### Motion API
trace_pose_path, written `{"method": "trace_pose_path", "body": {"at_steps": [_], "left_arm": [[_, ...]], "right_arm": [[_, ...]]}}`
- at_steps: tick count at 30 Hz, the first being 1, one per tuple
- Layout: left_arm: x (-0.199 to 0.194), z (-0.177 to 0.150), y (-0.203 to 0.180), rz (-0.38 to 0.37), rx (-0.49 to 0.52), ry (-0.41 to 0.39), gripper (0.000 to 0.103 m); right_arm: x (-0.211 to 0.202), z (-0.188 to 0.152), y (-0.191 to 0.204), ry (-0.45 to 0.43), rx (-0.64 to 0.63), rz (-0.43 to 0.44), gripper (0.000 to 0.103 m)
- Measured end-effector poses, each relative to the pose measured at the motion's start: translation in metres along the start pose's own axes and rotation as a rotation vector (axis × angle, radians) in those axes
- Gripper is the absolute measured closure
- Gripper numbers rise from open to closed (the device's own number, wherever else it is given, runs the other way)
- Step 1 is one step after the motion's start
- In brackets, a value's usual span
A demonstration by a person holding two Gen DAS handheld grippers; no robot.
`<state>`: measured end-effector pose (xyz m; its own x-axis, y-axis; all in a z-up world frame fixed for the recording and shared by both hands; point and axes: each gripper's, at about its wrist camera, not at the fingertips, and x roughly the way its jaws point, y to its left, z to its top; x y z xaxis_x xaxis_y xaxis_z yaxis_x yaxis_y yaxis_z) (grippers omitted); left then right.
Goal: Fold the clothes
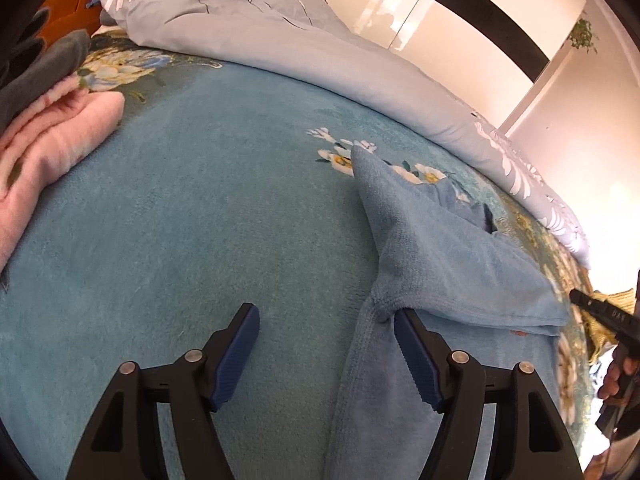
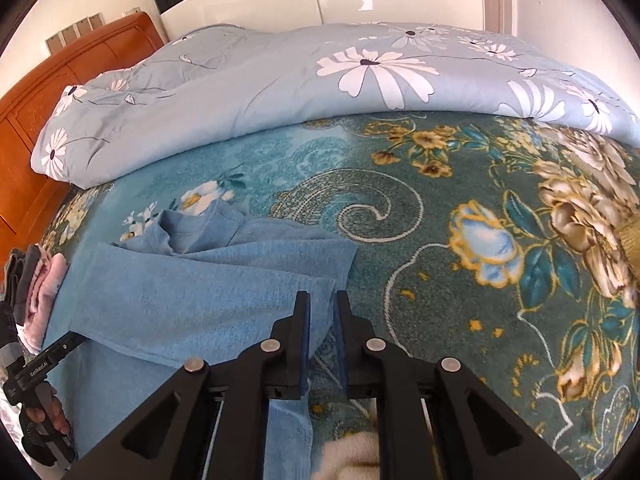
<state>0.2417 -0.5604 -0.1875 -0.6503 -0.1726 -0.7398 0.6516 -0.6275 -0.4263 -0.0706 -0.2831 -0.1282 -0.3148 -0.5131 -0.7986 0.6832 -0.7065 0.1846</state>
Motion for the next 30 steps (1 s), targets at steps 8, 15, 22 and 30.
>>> {"method": "trace_pose_path", "body": {"at_steps": [8, 15, 22, 30], "left_arm": [[-0.083, -0.060, 0.012, -0.131, 0.059, 0.033, 0.028], [-0.107, -0.133, 0.017, -0.156, 0.139, 0.128, 0.028], [-0.127, -0.162, 0.027, -0.196, 0.108, 0.140, 0.028], [-0.128, -0.175, 0.015, -0.221, 0.137, 0.191, 0.027]], "right_arm": [[-0.070, -0.127, -0.013, 0.064, 0.044, 0.137, 0.081], [-0.097, -0.236, -0.025, 0.111, 0.196, 0.216, 0.074], [-0.117, -0.283, -0.034, 0.006, 0.413, 0.315, 0.074], [-0.115, -0.292, -0.019, 0.003, 0.402, 0.396, 0.074]]}}
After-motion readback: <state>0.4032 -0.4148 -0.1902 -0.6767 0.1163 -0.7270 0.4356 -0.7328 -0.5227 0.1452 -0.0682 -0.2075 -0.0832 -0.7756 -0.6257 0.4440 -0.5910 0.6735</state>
